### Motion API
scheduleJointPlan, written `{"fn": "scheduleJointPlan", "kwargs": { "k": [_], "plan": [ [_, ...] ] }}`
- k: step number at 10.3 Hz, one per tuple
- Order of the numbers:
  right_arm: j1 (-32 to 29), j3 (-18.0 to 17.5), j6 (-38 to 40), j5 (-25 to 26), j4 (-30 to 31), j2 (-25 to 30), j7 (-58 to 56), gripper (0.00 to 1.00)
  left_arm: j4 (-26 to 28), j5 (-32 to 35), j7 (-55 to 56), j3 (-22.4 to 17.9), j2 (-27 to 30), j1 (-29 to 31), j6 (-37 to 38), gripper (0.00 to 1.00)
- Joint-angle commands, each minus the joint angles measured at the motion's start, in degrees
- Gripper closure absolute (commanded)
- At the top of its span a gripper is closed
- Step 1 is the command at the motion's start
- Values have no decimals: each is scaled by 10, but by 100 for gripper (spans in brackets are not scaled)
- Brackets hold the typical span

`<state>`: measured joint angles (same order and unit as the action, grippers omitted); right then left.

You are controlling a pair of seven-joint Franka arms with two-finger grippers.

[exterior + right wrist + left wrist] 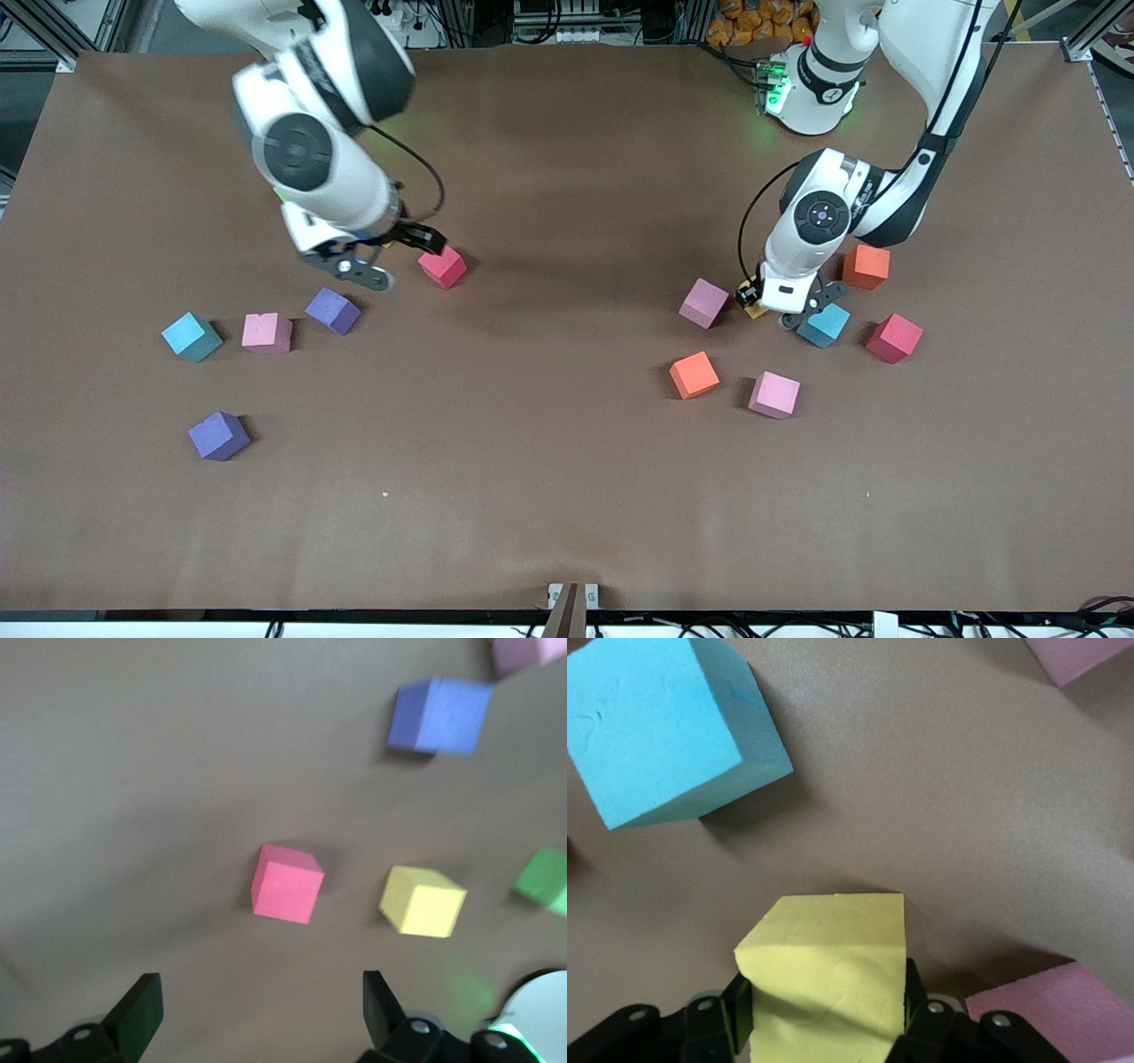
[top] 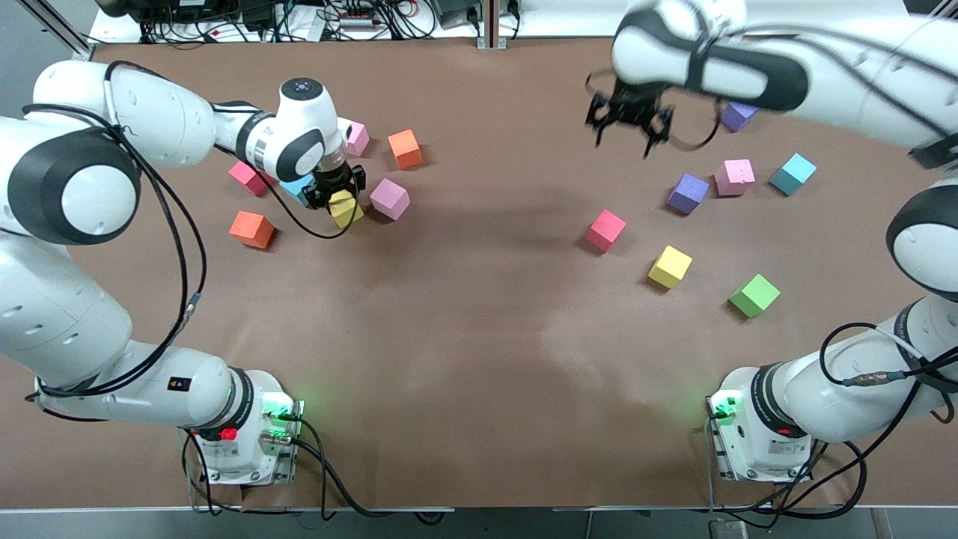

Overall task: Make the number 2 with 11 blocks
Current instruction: 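Lift the yellow cube with the left gripper while the right gripper grasps the red cube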

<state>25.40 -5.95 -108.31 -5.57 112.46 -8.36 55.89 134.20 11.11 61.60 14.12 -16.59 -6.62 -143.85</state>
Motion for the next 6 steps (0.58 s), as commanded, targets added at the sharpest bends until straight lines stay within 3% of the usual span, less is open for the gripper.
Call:
{"fn": "scheduleJointPlan", "kwargs": {
  "k": [1,4,6],
  "plan": [
    [9,-7,-106,-7,103,7,100,0,1,17,43,3,34,6,7,100],
    [13,-7,-218,-7,185,-10,128,0,-3,8,81,47,100,3,76,100],
    [12,-6,-246,-8,192,-26,128,0,-1,-19,103,109,126,4,115,100]
  ]
}}
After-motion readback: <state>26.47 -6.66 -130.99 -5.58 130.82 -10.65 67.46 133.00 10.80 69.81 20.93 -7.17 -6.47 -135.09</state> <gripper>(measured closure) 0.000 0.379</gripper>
